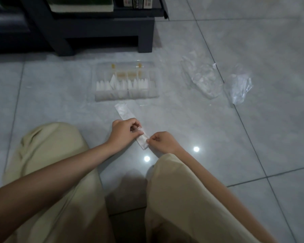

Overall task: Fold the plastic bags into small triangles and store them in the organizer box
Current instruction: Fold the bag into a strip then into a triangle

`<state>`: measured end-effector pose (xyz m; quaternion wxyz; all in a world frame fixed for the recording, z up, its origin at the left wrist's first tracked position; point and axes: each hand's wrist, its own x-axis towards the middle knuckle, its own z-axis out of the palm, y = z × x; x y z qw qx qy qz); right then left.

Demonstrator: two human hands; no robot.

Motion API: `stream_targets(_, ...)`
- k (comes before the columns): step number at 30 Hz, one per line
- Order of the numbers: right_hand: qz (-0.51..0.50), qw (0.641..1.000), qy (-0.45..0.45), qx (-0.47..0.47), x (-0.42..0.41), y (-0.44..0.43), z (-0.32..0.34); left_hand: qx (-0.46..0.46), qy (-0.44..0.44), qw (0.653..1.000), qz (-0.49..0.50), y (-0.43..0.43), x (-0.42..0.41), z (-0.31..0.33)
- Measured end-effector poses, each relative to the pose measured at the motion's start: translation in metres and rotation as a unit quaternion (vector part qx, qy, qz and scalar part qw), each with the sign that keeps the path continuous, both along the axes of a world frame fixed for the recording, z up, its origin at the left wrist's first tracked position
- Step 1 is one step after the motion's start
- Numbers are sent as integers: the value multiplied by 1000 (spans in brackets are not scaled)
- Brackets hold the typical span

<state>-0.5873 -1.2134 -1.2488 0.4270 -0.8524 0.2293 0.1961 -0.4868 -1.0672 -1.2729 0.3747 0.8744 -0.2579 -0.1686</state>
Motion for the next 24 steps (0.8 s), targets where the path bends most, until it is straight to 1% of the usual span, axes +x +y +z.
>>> stream_targets(2, -15, 999, -26, 13, -8, 1, 0, 14, -35, 999, -18, -1, 0, -1)
stream_targets(3, -25, 998, -53, 9, -13, 1, 0, 20, -47, 998, -29, -1, 0, -2)
stream_targets(5, -8, 987, -151, -49, -24, -3, 2, 22, -57, 997, -39, -1, 0, -5)
stream_targets(6, 35, 974, -204, -90, -28, -5, 3, 19, -58, 997, -38, -1, 1, -5)
stream_targets(7, 99, 955, -246, -133, -30, -8, 2, 19, -59, 997, -37, -1, 1, -4)
stream_targets(8, 169, 928, -276, -185, -31, -12, 0, 18, -60, 997, -35, -1, 0, -4)
stream_targets(10, 277, 866, -301, -288, -32, -17, -8, 18, -62, 997, -32, -2, 0, -3)
stream_targets(11, 312, 843, -296, -323, -33, -18, -12, 17, -64, 997, -33, -2, 0, -2)
stream_targets(12, 339, 830, -280, -342, -35, -18, -14, 16, -66, 997, -36, -2, 0, -2)
stream_targets(13, 365, 821, -260, -353, -37, -16, -16, 15, -67, 997, -40, -2, -1, -2)
stream_targets(15, 402, 815, -218, -357, -41, -14, -18, 13, -74, 996, -43, -2, -2, -2)
stream_targets(18, 433, 817, -138, -355, -42, -12, -15, 10, -85, 996, -36, -3, -4, -2)
stream_targets(20, 432, 823, -101, -354, -41, -10, -9, 12, -95, 995, -34, -4, -4, -1)
stream_targets(22, 442, 833, -53, -329, -40, -8, -4, 14, -120, 992, -40, -4, -2, -1)
stream_targets(24, 437, 847, -50, -299, -41, -9, -4, 24, -145, 988, -52, -1, 0, 0)
